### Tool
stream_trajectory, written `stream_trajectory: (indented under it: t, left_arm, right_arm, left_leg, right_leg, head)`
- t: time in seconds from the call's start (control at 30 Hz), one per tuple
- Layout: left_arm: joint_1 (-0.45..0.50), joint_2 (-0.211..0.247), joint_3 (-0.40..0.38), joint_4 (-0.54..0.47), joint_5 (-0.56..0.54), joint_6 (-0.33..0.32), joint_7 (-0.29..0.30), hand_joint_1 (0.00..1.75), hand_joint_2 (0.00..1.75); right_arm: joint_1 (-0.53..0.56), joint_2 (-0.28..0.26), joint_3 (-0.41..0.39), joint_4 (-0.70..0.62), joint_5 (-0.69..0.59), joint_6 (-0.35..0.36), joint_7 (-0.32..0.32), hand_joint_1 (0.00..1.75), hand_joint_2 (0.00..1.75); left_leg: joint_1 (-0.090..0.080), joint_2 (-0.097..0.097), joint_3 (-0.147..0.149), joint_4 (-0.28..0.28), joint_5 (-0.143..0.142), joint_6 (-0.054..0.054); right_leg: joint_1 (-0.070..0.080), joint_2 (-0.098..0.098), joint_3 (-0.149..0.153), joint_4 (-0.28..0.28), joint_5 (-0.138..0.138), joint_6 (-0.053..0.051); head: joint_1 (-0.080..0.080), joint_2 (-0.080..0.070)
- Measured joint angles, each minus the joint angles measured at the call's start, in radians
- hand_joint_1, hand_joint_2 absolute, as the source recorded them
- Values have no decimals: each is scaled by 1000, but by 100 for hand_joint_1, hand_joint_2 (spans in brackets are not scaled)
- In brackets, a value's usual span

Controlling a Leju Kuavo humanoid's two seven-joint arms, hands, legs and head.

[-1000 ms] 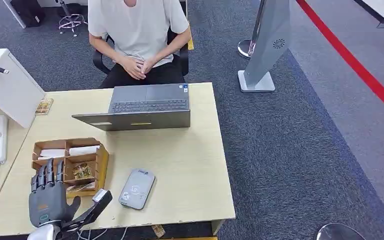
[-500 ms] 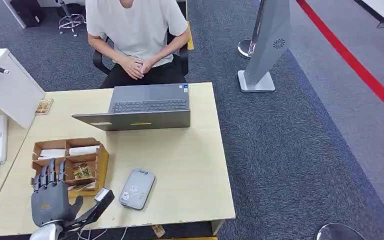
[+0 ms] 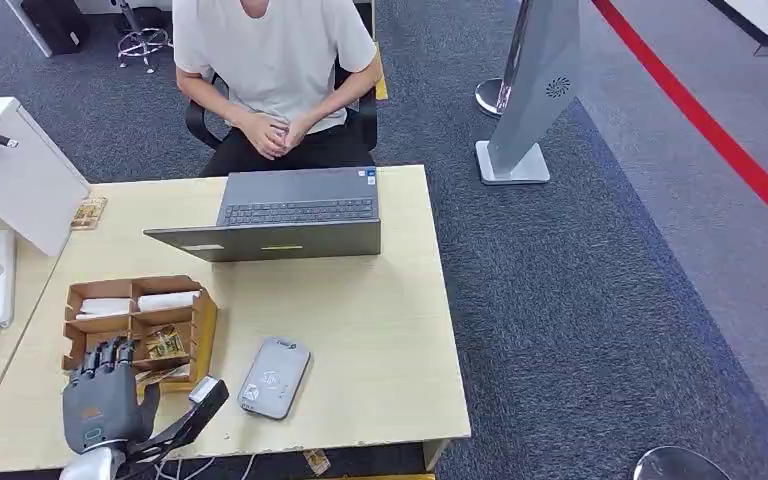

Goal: Pass the card to the sensor for recognition and then transmit it.

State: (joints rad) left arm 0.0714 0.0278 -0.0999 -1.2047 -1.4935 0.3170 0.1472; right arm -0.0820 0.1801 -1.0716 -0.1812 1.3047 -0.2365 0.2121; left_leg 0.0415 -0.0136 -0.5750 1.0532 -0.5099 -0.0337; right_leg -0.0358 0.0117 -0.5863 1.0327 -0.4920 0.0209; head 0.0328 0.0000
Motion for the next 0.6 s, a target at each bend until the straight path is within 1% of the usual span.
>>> stream_trajectory:
  t: [0.27,0.47,0.6]
  left_arm:
    - [2,2,0,-1,34,-4,-18,175,175]
    - [2,13,1,-2,60,-15,-35,175,175]
    - [2,19,3,-2,77,-8,-44,175,175]
  right_arm:
    - [0,0,0,0,0,0,-3,0,175]
    - [0,-1,0,0,0,0,-3,0,175]
    - [0,-3,0,0,0,0,-5,0,175]
  left_leg:
    - [0,0,0,0,0,0]
    - [0,0,0,0,0,0]
    - [0,0,0,0,0,0]
  right_leg:
    - [0,0,0,0,0,0]
    - [0,0,0,0,0,0]
    - [0,0,0,0,0,0]
  head:
    - [0,0]
    - [0,0]
    - [0,0]
